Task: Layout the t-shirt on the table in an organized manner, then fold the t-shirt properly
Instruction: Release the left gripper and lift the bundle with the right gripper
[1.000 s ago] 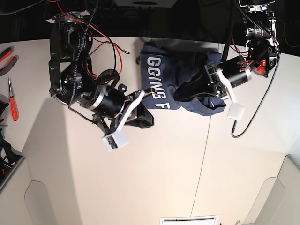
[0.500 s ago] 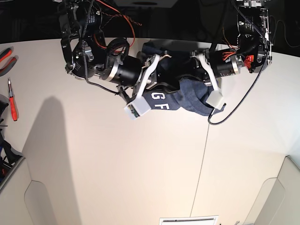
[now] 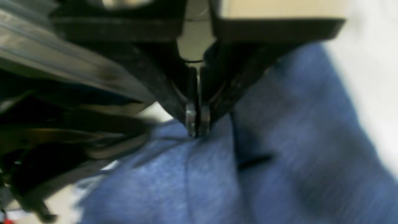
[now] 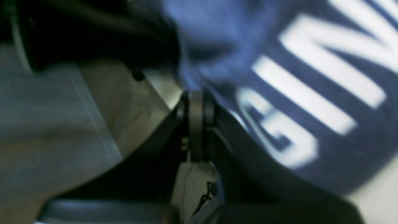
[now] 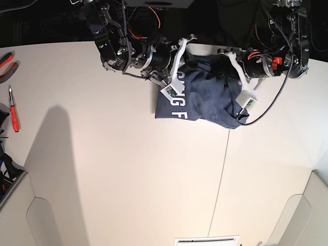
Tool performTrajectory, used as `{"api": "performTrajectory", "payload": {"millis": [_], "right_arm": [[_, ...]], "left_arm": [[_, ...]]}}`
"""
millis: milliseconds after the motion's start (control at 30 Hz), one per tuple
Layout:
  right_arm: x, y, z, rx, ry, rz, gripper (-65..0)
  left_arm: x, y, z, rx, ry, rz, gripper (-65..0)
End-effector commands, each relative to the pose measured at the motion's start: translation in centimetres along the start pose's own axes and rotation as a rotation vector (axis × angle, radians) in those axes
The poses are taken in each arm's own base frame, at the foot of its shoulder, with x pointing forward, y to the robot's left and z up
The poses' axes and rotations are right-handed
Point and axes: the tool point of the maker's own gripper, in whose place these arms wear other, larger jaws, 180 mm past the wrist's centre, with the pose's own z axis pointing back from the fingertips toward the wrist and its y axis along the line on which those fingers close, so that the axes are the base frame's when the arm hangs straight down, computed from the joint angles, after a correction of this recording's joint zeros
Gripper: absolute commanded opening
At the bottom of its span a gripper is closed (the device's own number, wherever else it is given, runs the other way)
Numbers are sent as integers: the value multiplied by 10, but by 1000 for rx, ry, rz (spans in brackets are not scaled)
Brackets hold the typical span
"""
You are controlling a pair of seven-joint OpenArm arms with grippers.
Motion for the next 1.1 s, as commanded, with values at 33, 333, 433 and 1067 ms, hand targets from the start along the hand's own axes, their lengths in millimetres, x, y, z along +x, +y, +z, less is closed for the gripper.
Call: {"api": "performTrajectory", "payload": {"millis": [33,333,433,1067], "right_arm": [[16,5,1,18,-53,10,-650],[23,5,3,24,-65,13,-650],[26,4,3,21,-65,20,-650],[79,17,27,35,-208,104,-650]], "left_arm": [[13,16,9,72,-44,-4,-650],[9,73,24,388,-13,-14,-650],[8,90,32,487,3,-13,-650],[112,106,151,709,-468,-64,-650]]}}
